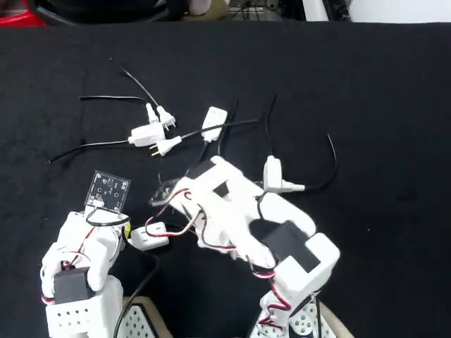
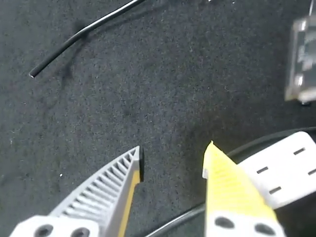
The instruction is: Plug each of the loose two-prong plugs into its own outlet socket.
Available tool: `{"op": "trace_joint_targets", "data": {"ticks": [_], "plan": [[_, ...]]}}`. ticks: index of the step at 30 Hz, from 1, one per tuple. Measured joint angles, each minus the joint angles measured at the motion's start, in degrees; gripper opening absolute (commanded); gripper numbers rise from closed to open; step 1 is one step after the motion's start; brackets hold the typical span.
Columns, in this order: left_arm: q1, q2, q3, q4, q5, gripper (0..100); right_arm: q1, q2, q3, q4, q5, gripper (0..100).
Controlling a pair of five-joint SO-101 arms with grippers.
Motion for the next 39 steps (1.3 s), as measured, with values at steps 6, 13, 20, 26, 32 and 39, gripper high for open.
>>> {"op": "trace_joint_targets", "data": {"ticks": [6,13,20,26,32,39], "plan": [[0.0,0.3,0.8,0.0,0.0,21,-2.8,3.3,-3.9,3.9,0.4,13.7],[0.0,0.1,0.8,0.0,0.0,21,-2.3,4.0,-4.4,4.0,0.4,1.4],[0.0,0.0,0.8,0.0,0.0,21,-2.2,4.7,-4.4,4.0,0.0,1.1],[0.0,0.0,0.8,0.0,0.0,21,-2.5,-0.9,-2.8,4.7,-4.8,1.1],[0.0,0.0,0.8,0.0,0.0,21,-2.5,-14.6,-1.3,8.7,-8.0,1.1],[0.0,0.0,0.8,-1.0,2.0,21,1.0,-32.4,0.2,12.1,-9.8,1.1]]}}
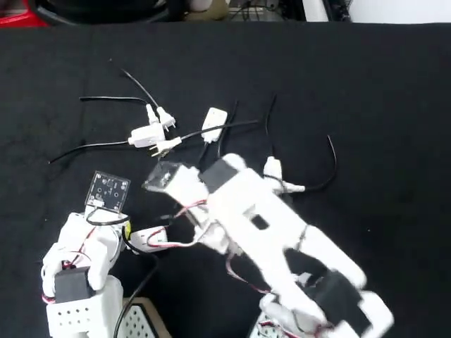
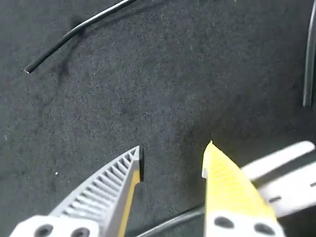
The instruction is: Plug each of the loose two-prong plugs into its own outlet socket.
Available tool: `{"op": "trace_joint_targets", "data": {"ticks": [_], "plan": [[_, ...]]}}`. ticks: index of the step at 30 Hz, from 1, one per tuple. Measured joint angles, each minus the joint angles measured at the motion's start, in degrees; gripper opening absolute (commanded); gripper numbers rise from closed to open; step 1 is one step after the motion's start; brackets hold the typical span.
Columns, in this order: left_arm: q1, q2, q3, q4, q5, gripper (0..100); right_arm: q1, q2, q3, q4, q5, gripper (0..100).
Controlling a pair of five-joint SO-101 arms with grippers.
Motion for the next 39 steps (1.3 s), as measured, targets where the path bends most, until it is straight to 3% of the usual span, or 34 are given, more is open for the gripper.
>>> {"op": "trace_joint_targets", "data": {"ticks": [6,14,17,26,29,33,39], "plan": [[0.0,0.1,0.0,-4.1,6.3,21,4.7,-13.0,1.7,-3.2,3.2,1.1],[-0.1,0.4,-5.3,-9.9,20.1,21,5.1,-24.1,15.6,-27.0,-0.4,1.1],[-0.5,0.4,-8.4,-10.2,25.3,21,5.5,-26.8,18.7,-31.6,-2.5,1.1],[-22.2,0.0,-14.1,-10.4,44.0,21,15.7,-30.3,19.0,-32.4,-7.6,1.1],[-25.0,0.0,-14.1,-10.4,47.8,21,17.8,-30.3,18.6,-32.4,-9.8,1.1],[-23.6,0.0,-14.2,-10.4,49.7,21,18.6,-30.6,18.5,-32.4,-11.0,1.1],[-5.7,0.0,-13.2,-13.2,49.4,21,6.7,-30.7,17.1,-32.7,-9.0,1.1]]}}
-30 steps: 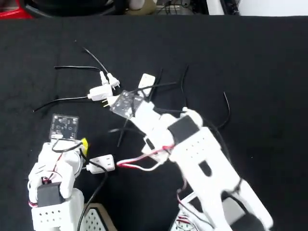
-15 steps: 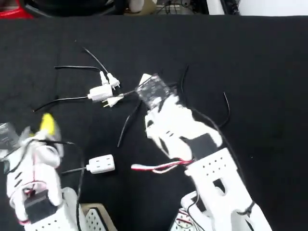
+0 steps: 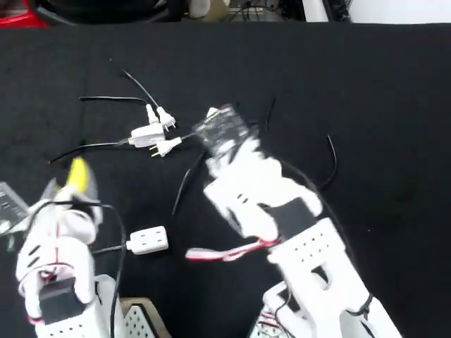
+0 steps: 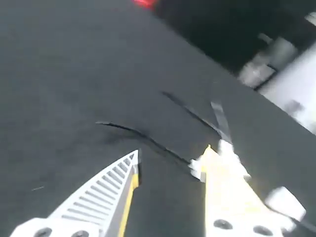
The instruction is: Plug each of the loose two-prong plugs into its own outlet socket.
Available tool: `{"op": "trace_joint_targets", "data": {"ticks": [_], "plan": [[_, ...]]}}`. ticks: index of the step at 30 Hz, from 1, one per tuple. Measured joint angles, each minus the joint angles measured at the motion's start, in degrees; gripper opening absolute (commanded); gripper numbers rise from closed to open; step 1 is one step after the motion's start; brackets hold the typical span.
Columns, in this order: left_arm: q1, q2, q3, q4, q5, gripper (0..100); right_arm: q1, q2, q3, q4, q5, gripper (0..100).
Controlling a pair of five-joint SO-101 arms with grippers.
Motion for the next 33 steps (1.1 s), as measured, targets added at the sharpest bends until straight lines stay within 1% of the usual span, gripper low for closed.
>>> {"op": "trace_joint_targets", "data": {"ticks": [1,2,4,6,8,10,14,16,19,23,27,30,33], "plan": [[2.8,0.0,0.9,-1.9,0.0,21,-2.4,0.0,0.0,0.0,0.6,1.1],[4.1,0.2,1.8,-4.1,0.0,21,-4.2,0.0,0.0,0.0,1.0,1.1],[5.5,0.5,2.4,-7.9,0.1,21,-6.9,0.0,0.0,-0.2,1.3,1.1],[6.8,0.5,2.4,-10.0,1.8,21,-9.4,0.0,0.0,-0.2,1.6,1.1],[9.8,0.4,2.3,-10.5,3.6,21,-10.6,0.0,0.0,-0.2,1.6,1.1],[14.4,0.5,2.3,-10.6,4.2,21,-11.2,0.0,0.0,-0.2,1.6,1.1],[24.2,0.5,2.3,-10.8,4.3,21,-11.5,0.0,0.0,-0.7,1.6,1.1],[26.8,0.5,2.3,-10.8,4.3,21,-11.6,0.0,0.7,-2.2,1.6,1.1],[28.4,0.5,2.3,-10.5,4.2,22,-11.6,-0.2,2.6,-4.1,1.6,1.1],[29.1,0.5,2.3,-10.5,0.5,22,-11.5,-0.2,3.3,-5.0,1.6,1.1],[29.1,0.6,2.3,-9.1,-0.5,22,-11.5,-0.3,4.3,-5.5,1.6,1.1],[31.4,0.8,2.3,-8.9,-0.9,22,-11.5,-0.4,4.3,-5.5,1.6,1.1],[34.6,0.4,2.3,-7.6,-5.7,22,-11.5,-0.4,4.3,-5.5,1.6,1.1]]}}
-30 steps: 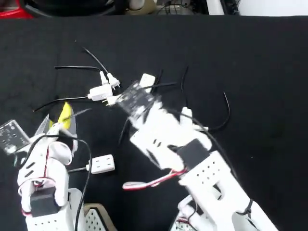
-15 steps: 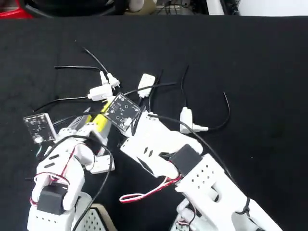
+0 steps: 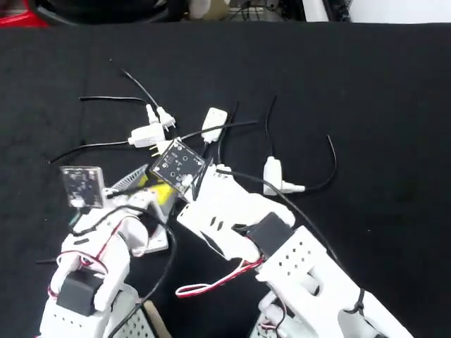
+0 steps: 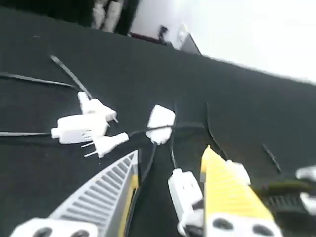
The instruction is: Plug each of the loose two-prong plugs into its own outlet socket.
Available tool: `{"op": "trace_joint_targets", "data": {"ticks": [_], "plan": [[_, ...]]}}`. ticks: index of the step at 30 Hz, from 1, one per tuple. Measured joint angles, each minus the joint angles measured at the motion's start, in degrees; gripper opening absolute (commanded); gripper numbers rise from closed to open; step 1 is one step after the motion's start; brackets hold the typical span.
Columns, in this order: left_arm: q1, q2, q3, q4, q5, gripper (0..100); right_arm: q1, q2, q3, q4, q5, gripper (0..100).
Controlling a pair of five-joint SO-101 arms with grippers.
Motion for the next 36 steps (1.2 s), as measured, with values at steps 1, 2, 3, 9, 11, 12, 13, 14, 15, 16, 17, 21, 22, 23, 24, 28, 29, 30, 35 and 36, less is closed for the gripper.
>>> {"op": "trace_joint_targets", "data": {"ticks": [1,2,3,9,11,12,13,14,15,16,17,21,22,23,24,28,29,30,35,36], "plan": [[0.7,-0.1,0.0,0.1,-1.4,22,0.0,0.0,0.0,0.0,0.0,1.1],[1.3,-0.1,0.0,0.1,-2.5,22,0.0,0.0,0.0,0.0,0.0,1.1],[1.6,-0.1,0.0,0.1,-3.2,22,0.0,0.0,0.0,0.0,0.0,1.1],[-1.8,0.4,0.0,0.1,-4.5,22,0.0,0.0,0.0,0.4,0.0,1.1],[-7.1,0.4,0.0,0.1,-4.5,22,1.5,0.0,0.0,1.8,0.0,1.1],[-10.3,0.4,0.0,0.4,-4.8,22,3.2,0.0,0.0,3.2,-0.1,1.1],[-13.5,0.4,0.0,1.1,-5.6,22,4.8,0.0,-0.1,4.7,-0.1,1.1],[-16.7,0.4,0.0,2.5,-7.9,22,7.0,0.0,-0.1,6.3,0.0,1.1],[-19.8,0.4,0.0,4.3,-12.0,22,9.5,0.0,-1.0,8.3,0.1,1.1],[-22.1,0.4,0.0,6.3,-16.7,22,12.0,0.0,-2.3,10.1,0.1,1.1],[-23.5,0.4,0.0,8.3,-21.6,22,14.9,0.0,-3.8,12.0,0.1,1.1],[-26.9,0.4,0.0,14.1,-34.7,22,22.3,0.0,-7.5,16.9,0.1,1.1],[-27.1,0.4,0.0,14.7,-37.2,22,23.2,0.0,-8.1,17.6,0.1,1.1],[-27.2,0.8,0.0,15.6,-39.9,22,23.9,0.0,-8.7,18.2,0.1,1.1],[-27.2,1.8,0.0,16.9,-43.2,22,24.4,0.1,-9.3,18.9,0.1,1.1],[-22.7,7.1,-1.1,22.3,-56.6,23,26.8,4.8,-12.1,20.5,0.1,1.1],[-20.8,8.6,-1.7,23.5,-60.0,24,27.3,6.7,-13.0,20.6,0.1,1.1],[-19.3,10.3,-2.3,24.2,-63.5,26,28.0,8.8,-14.0,20.6,0.1,1.1],[-12.6,19.5,-4.7,23.0,-69.5,28,31.7,19.3,-19.0,20.6,0.1,1.1],[-10.8,21.7,-4.7,22.5,-69.7,28,32.4,20.7,-19.8,20.6,0.1,1.1]]}}
